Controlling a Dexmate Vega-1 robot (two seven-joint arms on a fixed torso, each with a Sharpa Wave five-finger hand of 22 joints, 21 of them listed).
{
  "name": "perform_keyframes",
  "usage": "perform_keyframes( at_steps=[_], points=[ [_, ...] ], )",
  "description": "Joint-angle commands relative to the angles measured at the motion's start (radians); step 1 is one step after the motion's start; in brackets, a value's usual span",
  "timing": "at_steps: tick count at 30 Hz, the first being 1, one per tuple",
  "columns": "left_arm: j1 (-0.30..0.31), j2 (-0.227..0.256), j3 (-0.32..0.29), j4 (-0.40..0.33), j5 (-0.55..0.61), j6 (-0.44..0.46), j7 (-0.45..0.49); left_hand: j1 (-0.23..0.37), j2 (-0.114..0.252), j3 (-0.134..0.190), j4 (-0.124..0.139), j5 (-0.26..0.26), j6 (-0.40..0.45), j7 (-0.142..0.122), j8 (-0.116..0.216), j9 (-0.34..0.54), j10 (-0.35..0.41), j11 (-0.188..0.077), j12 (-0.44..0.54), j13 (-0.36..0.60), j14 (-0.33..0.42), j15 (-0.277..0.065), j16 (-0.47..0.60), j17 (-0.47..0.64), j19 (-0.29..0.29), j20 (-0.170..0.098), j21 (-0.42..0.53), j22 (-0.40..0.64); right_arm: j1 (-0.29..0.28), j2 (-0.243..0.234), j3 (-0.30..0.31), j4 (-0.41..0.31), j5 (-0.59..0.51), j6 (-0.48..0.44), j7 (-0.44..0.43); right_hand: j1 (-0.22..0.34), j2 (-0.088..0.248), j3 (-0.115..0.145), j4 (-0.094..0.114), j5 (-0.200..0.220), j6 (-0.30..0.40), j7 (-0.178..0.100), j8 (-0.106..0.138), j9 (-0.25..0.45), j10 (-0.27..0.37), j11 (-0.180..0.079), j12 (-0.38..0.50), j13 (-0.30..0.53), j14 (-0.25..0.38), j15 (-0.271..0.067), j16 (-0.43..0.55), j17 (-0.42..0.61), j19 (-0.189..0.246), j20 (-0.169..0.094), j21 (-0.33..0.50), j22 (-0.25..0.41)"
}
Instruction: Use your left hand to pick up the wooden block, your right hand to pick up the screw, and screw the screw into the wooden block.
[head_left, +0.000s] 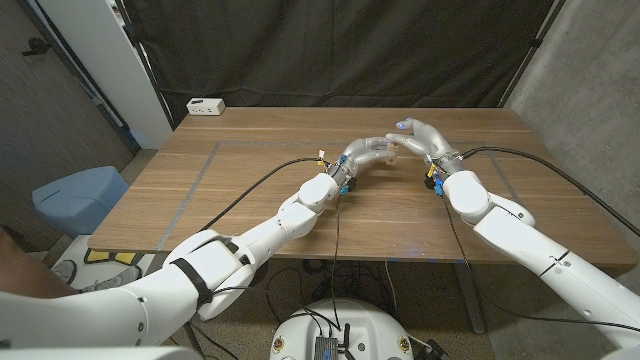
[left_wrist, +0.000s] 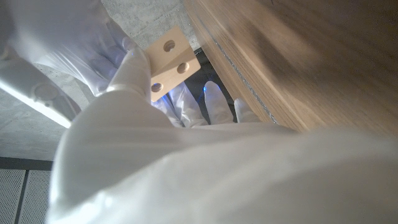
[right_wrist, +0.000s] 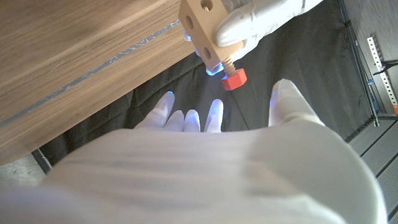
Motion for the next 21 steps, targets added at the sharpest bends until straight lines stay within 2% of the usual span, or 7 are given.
perform_keyframes(
  at_steps=[1,11,14,21],
  points=[
    [-0.003,0.003,0.002,-0.001,0.002,-0.006,-0.009,-0.025,0.069,0.001,0.004,0.007,0.083,0.036,0.004,0.011,0.019,-0.012,0.007,0.081,0.009,-0.108,-0.002,0.002,0.009,0.001,0.003,0.003,0.024,-0.061,0.003,-0.076,-0.009,-0.093,0.054,0.006,0.015,0.005,-0.012,0.001,0.004,0.008,-0.007,0.003,0.006,0.002,0.006,0.002,0.013,0.021,0.010,-0.001,0.020,0.014,0.012,0.003],
    [-0.006,0.000,0.001,0.008,0.001,-0.014,-0.011,-0.025,0.069,0.001,0.003,0.007,0.083,0.037,0.004,0.012,0.019,-0.012,0.007,0.081,0.010,-0.110,-0.001,0.003,0.010,0.001,0.003,0.003,0.077,-0.136,-0.009,-0.154,-0.029,-0.206,0.142,0.025,0.022,0.015,-0.022,0.004,0.017,0.015,-0.015,0.004,0.013,-0.004,0.009,0.001,0.028,0.041,0.013,-0.003,0.036,0.035,0.012,0.003],
    [-0.005,0.000,0.000,0.007,0.001,-0.013,-0.010,-0.024,0.068,0.000,0.003,0.007,0.084,0.036,0.004,0.012,0.019,-0.012,0.007,0.081,0.010,-0.110,-0.002,0.003,0.010,0.001,0.003,0.003,0.089,-0.152,-0.013,-0.167,-0.034,-0.224,0.161,0.038,0.026,0.021,-0.028,0.006,0.021,0.016,-0.021,0.004,0.011,-0.004,0.008,0.001,0.032,0.062,0.012,-0.005,0.048,0.047,0.013,0.003],
    [-0.007,-0.002,-0.001,0.014,0.000,-0.012,-0.010,-0.024,0.069,0.001,0.003,0.007,0.083,0.036,0.003,0.012,0.019,-0.012,0.006,0.081,0.009,-0.109,-0.002,0.003,0.010,0.002,0.003,0.003,0.121,-0.194,-0.029,-0.202,-0.048,-0.278,0.218,0.051,0.027,0.027,-0.033,0.008,0.034,0.022,-0.025,0.004,0.009,-0.005,0.008,0.001,0.042,0.068,0.014,-0.006,0.068,0.065,0.017,0.003]
  ],
)
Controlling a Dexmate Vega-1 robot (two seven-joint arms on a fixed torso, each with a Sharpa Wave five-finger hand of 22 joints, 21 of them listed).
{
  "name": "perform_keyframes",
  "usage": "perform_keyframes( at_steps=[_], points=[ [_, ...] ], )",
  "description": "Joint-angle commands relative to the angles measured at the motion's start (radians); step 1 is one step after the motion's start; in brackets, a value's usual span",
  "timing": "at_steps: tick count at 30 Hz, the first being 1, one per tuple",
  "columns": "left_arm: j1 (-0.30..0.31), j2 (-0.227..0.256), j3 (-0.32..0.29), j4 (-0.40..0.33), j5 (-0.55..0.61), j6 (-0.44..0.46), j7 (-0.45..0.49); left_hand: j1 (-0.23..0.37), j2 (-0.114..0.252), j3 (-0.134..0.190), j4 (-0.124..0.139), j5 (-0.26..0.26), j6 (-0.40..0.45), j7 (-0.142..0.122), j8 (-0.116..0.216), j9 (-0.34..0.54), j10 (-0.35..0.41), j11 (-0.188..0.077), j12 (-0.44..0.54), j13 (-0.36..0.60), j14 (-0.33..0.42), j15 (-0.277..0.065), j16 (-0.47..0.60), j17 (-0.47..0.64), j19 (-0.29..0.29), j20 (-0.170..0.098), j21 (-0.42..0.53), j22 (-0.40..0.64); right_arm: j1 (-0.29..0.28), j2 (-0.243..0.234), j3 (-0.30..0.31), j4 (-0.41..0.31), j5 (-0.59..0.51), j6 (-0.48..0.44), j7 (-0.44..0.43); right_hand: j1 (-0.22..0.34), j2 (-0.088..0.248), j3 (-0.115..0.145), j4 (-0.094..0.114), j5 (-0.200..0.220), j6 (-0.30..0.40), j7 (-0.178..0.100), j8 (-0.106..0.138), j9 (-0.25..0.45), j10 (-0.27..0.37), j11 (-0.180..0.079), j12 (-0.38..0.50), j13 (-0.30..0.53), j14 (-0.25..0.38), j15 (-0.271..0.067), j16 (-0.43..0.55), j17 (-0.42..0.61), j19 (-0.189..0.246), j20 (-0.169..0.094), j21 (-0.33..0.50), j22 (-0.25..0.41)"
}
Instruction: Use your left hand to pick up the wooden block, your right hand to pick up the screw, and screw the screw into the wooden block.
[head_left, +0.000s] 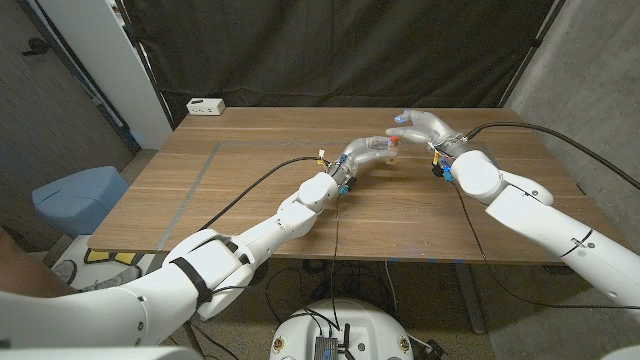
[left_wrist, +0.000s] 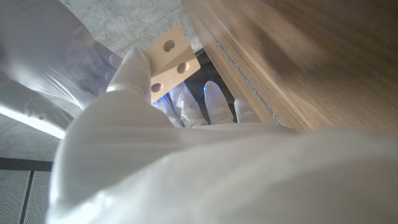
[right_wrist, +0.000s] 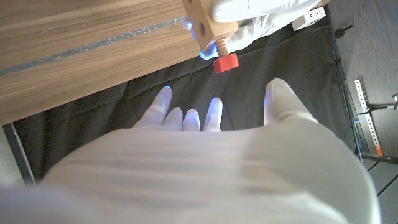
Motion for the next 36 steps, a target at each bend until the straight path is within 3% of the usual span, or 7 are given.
perform_keyframes(
  at_steps=[1,10,14,25,36],
  points=[
    [-0.004,-0.004,-0.001,0.012,0.000,-0.003,-0.002,-0.025,0.070,0.003,0.006,0.006,0.083,0.036,0.004,0.012,0.019,-0.012,0.006,0.081,0.009,-0.109,-0.002,0.003,0.010,0.002,0.003,0.003,0.058,-0.080,-0.023,-0.070,-0.023,-0.107,0.103,0.021,-0.003,0.009,-0.006,0.008,0.013,0.003,-0.009,0.001,0.005,0.000,0.008,0.001,0.005,0.014,0.009,-0.001,0.012,0.009,0.009,0.003],
    [-0.015,-0.012,0.000,0.038,0.001,-0.014,-0.003,-0.025,0.069,0.002,0.006,0.006,0.083,0.035,0.004,0.012,0.018,-0.012,0.005,0.081,0.010,-0.108,-0.001,0.003,0.010,0.002,0.003,0.003,0.120,-0.123,-0.056,-0.100,-0.040,-0.176,0.191,0.034,-0.003,0.014,-0.010,0.010,0.021,0.009,-0.015,0.002,0.004,0.001,0.007,0.001,0.013,0.028,0.010,-0.002,0.021,0.028,0.007,0.003],
    [-0.020,-0.016,0.000,0.050,0.000,-0.019,-0.007,-0.023,0.069,0.003,0.005,0.006,0.084,0.034,0.004,0.012,0.019,-0.012,0.005,0.081,0.009,-0.109,-0.002,0.003,0.010,0.001,0.003,0.003,0.148,-0.138,-0.071,-0.102,-0.051,-0.188,0.226,0.042,-0.003,0.018,-0.012,0.010,0.021,-0.001,-0.020,0.002,0.001,-0.004,0.006,0.001,0.011,0.022,0.008,-0.002,0.020,0.030,0.004,0.003],
    [-0.040,-0.031,0.000,0.098,-0.004,-0.037,-0.022,-0.024,0.069,0.002,0.006,0.006,0.083,0.034,0.003,0.012,0.020,-0.012,0.005,0.082,0.010,-0.108,-0.002,0.003,0.010,0.001,0.003,0.003,0.226,-0.177,-0.115,-0.090,-0.104,-0.188,0.333,0.081,-0.007,0.034,-0.017,0.010,0.026,-0.061,-0.040,0.003,-0.012,-0.048,0.002,0.000,0.004,-0.006,0.001,-0.003,0.018,0.034,-0.004,0.003],
    [-0.053,-0.037,0.000,0.125,-0.007,-0.048,-0.036,-0.024,0.068,0.002,0.005,0.006,0.084,0.034,0.003,0.012,0.020,-0.012,0.004,0.082,0.010,-0.109,-0.002,0.003,0.011,0.000,0.003,0.003,0.266,-0.199,-0.138,-0.073,-0.178,-0.145,0.399,0.111,-0.015,0.043,-0.017,0.006,0.041,-0.127,-0.056,0.005,-0.010,-0.095,0.002,0.001,-0.001,-0.054,-0.002,-0.003,0.035,0.032,-0.002,0.003]
  ],
)
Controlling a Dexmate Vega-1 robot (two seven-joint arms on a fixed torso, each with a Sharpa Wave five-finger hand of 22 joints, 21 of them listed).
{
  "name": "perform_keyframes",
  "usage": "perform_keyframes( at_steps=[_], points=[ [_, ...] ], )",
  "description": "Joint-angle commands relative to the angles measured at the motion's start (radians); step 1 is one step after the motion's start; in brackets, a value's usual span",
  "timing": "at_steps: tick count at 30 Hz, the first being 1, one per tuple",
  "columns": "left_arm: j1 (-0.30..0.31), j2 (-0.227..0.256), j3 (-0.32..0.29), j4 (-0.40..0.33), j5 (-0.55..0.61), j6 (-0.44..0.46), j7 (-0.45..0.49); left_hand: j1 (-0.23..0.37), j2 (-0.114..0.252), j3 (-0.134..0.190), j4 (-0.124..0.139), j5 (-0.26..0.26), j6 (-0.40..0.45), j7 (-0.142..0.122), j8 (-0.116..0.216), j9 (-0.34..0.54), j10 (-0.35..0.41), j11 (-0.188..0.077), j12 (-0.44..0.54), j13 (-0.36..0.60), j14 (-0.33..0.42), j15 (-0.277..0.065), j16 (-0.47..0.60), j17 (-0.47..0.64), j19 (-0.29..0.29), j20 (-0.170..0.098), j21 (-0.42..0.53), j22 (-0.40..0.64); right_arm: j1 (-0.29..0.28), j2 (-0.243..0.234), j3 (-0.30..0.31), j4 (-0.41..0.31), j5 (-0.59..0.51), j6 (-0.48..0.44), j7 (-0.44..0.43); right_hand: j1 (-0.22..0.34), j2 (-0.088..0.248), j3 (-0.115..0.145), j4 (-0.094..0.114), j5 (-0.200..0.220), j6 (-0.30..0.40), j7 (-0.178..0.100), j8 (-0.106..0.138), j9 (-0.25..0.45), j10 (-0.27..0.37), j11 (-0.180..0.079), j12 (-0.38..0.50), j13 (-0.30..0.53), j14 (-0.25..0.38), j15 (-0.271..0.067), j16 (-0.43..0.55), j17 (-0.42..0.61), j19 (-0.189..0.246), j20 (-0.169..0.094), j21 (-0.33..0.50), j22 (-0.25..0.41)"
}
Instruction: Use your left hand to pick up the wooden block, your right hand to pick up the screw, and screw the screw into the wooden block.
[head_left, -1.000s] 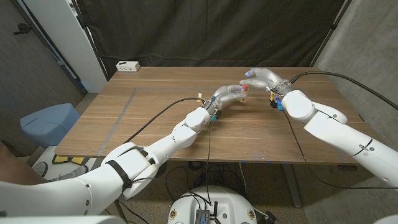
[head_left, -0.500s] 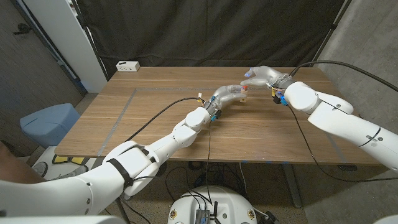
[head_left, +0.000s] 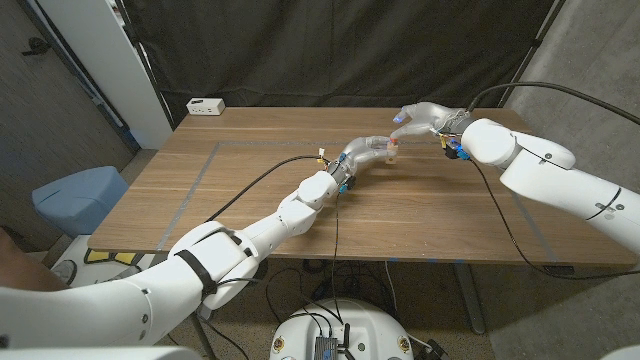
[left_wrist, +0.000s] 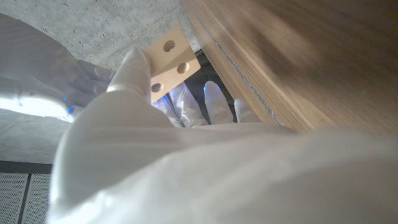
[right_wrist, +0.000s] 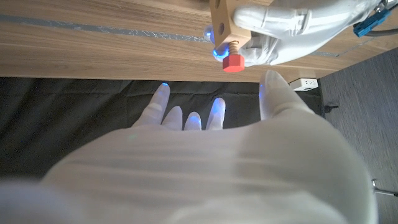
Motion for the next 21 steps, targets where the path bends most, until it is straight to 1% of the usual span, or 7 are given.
perform_keyframes(
  at_steps=[1,2,4,6,10,16,21],
  points=[
    [-0.013,-0.009,0.001,0.031,-0.004,-0.011,-0.014,-0.024,0.069,0.002,0.005,0.006,0.084,0.034,0.008,0.012,0.022,-0.010,0.008,0.082,0.010,-0.109,-0.002,0.004,0.010,0.000,0.003,0.003,0.055,-0.031,-0.029,0.015,-0.076,0.038,0.087,0.018,0.000,0.012,-0.002,0.000,0.006,-0.020,-0.005,0.005,0.005,-0.017,0.002,0.000,0.002,-0.020,-0.004,0.002,0.013,-0.002,-0.002,0.003],
    [-0.014,-0.009,0.001,0.032,-0.004,-0.011,-0.014,-0.025,0.070,0.002,0.006,0.006,0.084,0.034,0.008,0.012,0.022,-0.010,0.008,0.082,0.009,-0.109,-0.002,0.004,0.010,0.000,0.003,0.003,0.056,-0.032,-0.029,0.016,-0.081,0.041,0.091,0.021,0.000,0.013,-0.002,0.000,0.009,-0.024,-0.005,0.006,0.005,-0.028,0.002,0.000,0.002,-0.022,-0.004,0.002,0.012,-0.002,-0.003,0.003],
    [-0.014,-0.009,0.001,0.033,-0.004,-0.012,-0.015,-0.022,0.070,0.002,0.004,0.006,0.084,0.034,0.008,0.012,0.022,-0.010,0.008,0.082,0.009,-0.110,-0.003,0.004,0.011,0.001,0.003,0.003,0.063,-0.034,-0.031,0.019,-0.092,0.049,0.109,0.031,0.000,0.016,-0.002,-0.001,0.016,-0.036,-0.007,0.006,0.009,-0.037,0.003,0.000,0.000,-0.050,-0.004,0.002,0.018,-0.004,-0.003,0.004],
    [-0.013,-0.008,0.001,0.032,-0.004,-0.012,-0.016,-0.023,0.070,0.002,0.005,0.007,0.084,0.034,0.008,0.012,0.022,-0.010,0.008,0.082,0.009,-0.109,-0.003,0.004,0.011,0.000,0.004,0.003,0.068,-0.034,-0.033,0.023,-0.105,0.056,0.121,0.035,-0.001,0.017,-0.002,-0.002,0.019,-0.044,-0.008,0.006,0.007,-0.048,0.002,0.000,0.000,-0.056,-0.004,0.002,0.018,-0.005,-0.003,0.004],
    [-0.009,-0.004,0.002,0.021,-0.003,-0.008,-0.015,-0.024,0.069,0.001,0.005,0.006,0.084,0.035,0.008,0.012,0.021,-0.010,0.007,0.082,0.009,-0.108,-0.002,0.004,0.011,0.001,0.004,0.003,0.081,-0.036,-0.038,0.030,-0.129,0.071,0.152,0.050,-0.004,0.021,-0.004,-0.004,0.030,-0.072,-0.010,0.007,0.007,-0.056,0.001,0.000,-0.005,-0.071,-0.006,0.002,0.018,-0.003,-0.005,0.004],
    [0.002,0.005,0.004,-0.006,0.001,0.003,-0.009,-0.023,0.069,0.002,0.005,0.007,0.082,0.033,0.007,0.012,0.021,-0.010,0.007,0.083,0.009,-0.110,-0.003,0.004,0.011,0.000,0.003,0.003,0.107,-0.036,-0.052,0.033,-0.177,0.085,0.210,0.059,-0.009,0.023,-0.005,-0.006,0.035,-0.085,-0.012,0.008,0.011,-0.065,0.001,0.000,0.000,-0.086,-0.004,0.001,0.018,-0.004,-0.005,0.004],
    [0.010,0.014,0.006,-0.032,0.006,0.016,-0.002,-0.023,0.070,0.002,0.005,0.007,0.081,0.034,0.007,0.012,0.021,-0.010,0.007,0.082,0.010,-0.109,-0.002,0.004,0.011,0.000,0.003,0.003,0.134,-0.039,-0.063,0.030,-0.223,0.096,0.266,0.068,-0.012,0.025,-0.006,-0.008,0.037,-0.096,-0.013,0.008,0.008,-0.068,-0.001,0.000,-0.002,-0.089,-0.004,0.001,0.017,-0.007,-0.006,0.004]
  ],
)
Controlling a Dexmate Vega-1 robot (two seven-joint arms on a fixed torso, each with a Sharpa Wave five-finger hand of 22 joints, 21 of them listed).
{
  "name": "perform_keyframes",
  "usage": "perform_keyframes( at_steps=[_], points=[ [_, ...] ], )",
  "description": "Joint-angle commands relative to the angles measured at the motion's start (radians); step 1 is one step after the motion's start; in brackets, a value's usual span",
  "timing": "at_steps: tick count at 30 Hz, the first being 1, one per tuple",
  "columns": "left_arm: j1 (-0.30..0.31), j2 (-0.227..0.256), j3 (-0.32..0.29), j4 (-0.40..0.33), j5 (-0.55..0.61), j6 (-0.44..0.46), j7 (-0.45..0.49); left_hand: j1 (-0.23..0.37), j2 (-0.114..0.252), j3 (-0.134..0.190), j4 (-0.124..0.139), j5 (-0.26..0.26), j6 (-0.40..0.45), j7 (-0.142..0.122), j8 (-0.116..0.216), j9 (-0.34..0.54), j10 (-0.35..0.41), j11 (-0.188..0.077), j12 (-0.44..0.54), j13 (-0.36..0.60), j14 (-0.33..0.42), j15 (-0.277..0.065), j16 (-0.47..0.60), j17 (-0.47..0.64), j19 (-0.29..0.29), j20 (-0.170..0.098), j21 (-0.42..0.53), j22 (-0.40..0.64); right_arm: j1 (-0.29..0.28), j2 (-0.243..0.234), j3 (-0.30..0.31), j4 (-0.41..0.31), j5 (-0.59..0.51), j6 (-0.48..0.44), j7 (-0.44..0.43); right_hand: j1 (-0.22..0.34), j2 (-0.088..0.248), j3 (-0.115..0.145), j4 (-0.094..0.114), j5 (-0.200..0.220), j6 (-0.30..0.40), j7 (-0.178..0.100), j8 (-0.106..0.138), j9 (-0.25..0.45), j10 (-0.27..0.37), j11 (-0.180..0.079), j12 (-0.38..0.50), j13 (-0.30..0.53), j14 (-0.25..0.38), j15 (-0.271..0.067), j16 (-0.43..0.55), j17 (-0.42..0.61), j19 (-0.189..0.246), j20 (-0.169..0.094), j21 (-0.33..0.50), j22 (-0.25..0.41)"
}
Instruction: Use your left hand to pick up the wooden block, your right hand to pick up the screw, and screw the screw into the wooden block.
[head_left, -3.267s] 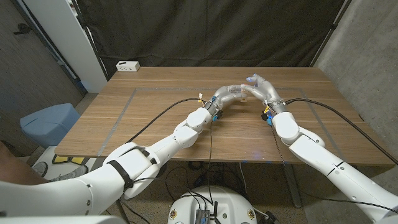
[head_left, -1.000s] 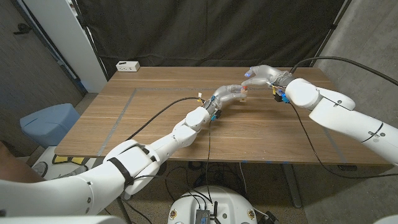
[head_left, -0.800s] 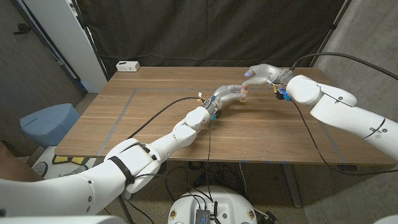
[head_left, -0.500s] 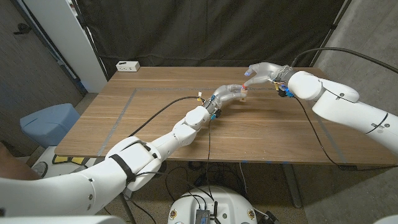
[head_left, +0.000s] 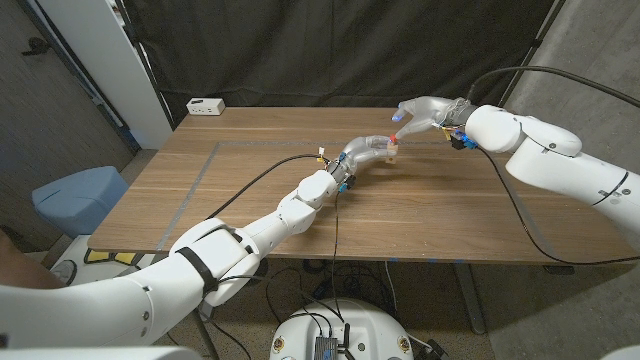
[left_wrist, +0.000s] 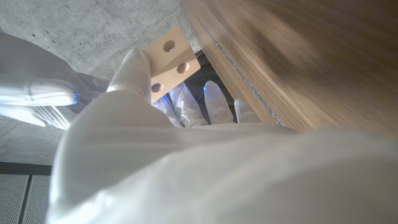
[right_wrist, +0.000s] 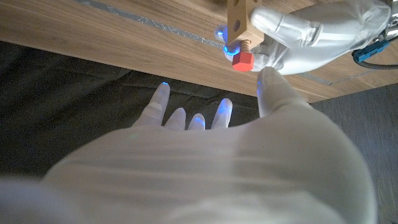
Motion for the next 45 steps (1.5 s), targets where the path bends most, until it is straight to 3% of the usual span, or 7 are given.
perform_keyframes(
  at_steps=[1,14,28,45],
  points=[
    [0.019,0.017,0.004,-0.047,0.010,0.026,0.011,-0.023,0.070,0.002,0.006,0.009,0.081,0.034,0.006,0.012,0.021,-0.010,0.007,0.083,0.010,-0.109,-0.002,0.004,0.011,0.000,0.003,0.003,0.056,-0.008,-0.023,0.005,-0.096,0.036,0.119,0.019,-0.003,0.009,0.002,-0.003,0.005,-0.019,-0.002,0.004,-0.002,-0.011,-0.001,0.000,0.003,-0.008,-0.005,0.001,0.004,-0.001,-0.001,0.002],
    [0.040,0.036,0.009,-0.106,0.020,0.052,0.023,-0.023,0.070,0.002,0.006,0.009,0.082,0.034,0.006,0.012,0.021,-0.010,0.006,0.083,0.009,-0.109,-0.003,0.005,0.010,0.001,0.003,0.003,0.085,0.002,-0.025,0.024,-0.158,0.103,0.220,0.058,-0.010,0.021,-0.001,-0.011,0.040,-0.039,0.004,0.007,-0.008,-0.024,-0.005,0.001,-0.007,-0.016,-0.007,0.002,-0.003,-0.001,-0.004,0.002],
    [0.038,0.032,0.013,-0.109,0.023,0.056,0.023,-0.022,0.068,0.002,0.005,0.009,0.083,0.032,0.007,0.012,0.022,-0.010,0.006,0.085,0.010,-0.110,-0.003,0.004,0.010,0.000,0.003,0.003,0.130,0.033,-0.040,0.065,-0.206,0.150,0.332,0.089,-0.014,0.032,-0.002,-0.016,0.058,-0.042,0.007,0.010,-0.009,-0.036,-0.007,0.001,-0.013,-0.026,-0.008,0.003,-0.005,-0.004,-0.004,0.003],
    [0.034,0.028,0.015,-0.100,0.023,0.057,0.020,-0.022,0.070,0.002,0.006,0.009,0.083,0.033,0.006,0.012,0.022,-0.010,0.005,0.084,0.008,-0.108,-0.004,0.005,0.009,0.002,0.003,0.003,0.149,0.062,-0.044,0.116,-0.231,0.207,0.371,0.105,-0.017,0.038,0.002,-0.020,0.080,-0.041,0.013,0.013,-0.007,-0.038,-0.007,0.001,-0.014,-0.032,-0.005,0.005,-0.004,-0.015,-0.002,0.003]
  ],
)
